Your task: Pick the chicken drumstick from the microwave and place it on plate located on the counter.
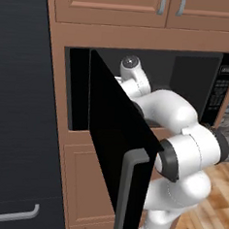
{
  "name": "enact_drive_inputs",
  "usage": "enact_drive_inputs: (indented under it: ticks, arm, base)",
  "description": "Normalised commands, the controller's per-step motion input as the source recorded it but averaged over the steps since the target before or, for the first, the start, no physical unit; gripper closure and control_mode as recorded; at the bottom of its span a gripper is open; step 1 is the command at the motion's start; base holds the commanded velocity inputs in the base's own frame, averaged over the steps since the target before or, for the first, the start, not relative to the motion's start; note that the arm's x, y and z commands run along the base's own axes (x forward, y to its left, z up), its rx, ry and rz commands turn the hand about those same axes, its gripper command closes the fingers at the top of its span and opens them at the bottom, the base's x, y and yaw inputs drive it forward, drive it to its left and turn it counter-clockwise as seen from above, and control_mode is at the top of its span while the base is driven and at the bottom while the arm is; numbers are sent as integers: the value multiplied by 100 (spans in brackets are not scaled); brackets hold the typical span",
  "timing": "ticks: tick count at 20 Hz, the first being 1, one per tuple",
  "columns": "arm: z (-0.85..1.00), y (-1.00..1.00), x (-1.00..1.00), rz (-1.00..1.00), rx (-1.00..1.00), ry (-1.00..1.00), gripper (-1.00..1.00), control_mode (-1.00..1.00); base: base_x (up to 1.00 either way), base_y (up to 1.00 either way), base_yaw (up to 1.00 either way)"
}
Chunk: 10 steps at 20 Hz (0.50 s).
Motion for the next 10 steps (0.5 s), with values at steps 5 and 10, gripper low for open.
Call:
enact_drive_inputs:
  ticks: [5,10]
  arm:
    - [-29,1,12,-6,0,-2,-100,-100]
    - [-33,0,13,-5,0,-3,-100,-100]
  base:
    - [0,0,0]
    - [0,0,0]
